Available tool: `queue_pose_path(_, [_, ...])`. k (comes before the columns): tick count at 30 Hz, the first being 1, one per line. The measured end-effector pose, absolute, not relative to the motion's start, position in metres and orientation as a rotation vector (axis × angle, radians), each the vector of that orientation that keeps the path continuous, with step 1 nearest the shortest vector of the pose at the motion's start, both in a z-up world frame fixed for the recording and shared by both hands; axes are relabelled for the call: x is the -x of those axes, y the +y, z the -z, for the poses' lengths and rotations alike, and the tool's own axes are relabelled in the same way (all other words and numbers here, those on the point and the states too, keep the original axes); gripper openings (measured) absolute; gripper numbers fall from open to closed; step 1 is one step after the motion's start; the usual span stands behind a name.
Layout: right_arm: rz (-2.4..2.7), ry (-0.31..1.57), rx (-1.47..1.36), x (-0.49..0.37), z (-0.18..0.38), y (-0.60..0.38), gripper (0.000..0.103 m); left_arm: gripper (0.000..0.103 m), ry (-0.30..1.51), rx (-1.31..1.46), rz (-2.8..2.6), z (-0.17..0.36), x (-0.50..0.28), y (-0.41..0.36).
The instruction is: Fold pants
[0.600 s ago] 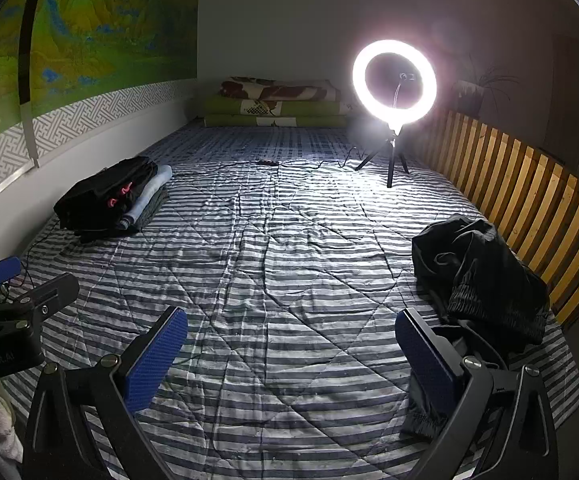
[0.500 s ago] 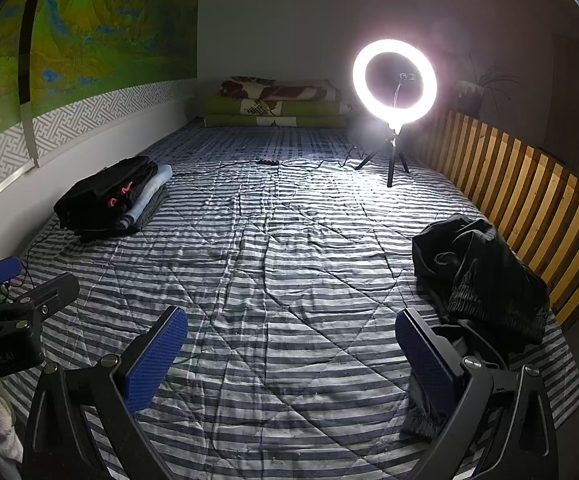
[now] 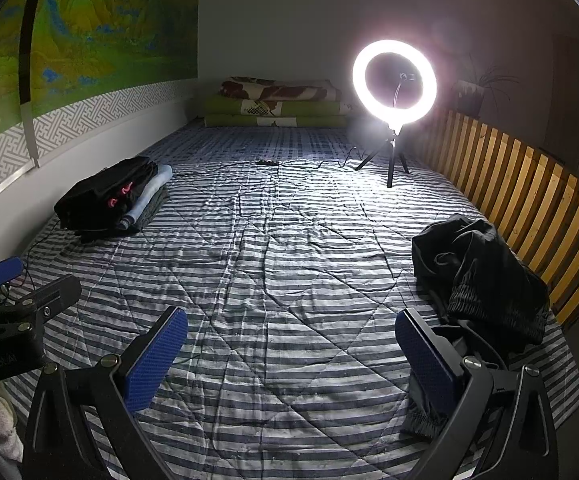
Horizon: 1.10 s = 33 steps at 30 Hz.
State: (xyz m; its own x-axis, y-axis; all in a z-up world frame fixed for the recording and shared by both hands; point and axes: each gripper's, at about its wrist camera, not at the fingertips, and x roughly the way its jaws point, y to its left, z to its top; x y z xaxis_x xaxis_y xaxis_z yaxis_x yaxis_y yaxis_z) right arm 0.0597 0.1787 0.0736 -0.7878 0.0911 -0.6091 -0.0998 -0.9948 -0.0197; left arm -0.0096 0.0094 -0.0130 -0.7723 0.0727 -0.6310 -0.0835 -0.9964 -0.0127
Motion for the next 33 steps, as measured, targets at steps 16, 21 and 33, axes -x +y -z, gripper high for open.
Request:
queue_pose_path(16, [-2.863, 0.015, 0.989, -0.056, -0.068, 0.180, 0.102, 0.103, 0.037, 1.051, -2.878, 0.024, 0.014, 0.008])
queue_pose_path(21, [-2.858, 0.027, 0.987, -0.055, -0.066, 0.183, 0.102, 0.103, 0.044, 1.064, -2.873, 0.028, 0.016, 0.009])
queue_pose_path(33, [-2.837, 0.050, 0.974, -0.054, -0.065, 0.190, 0.102, 0.103, 0.053, 1.073, -2.853, 0.033, 0.019, 0.016])
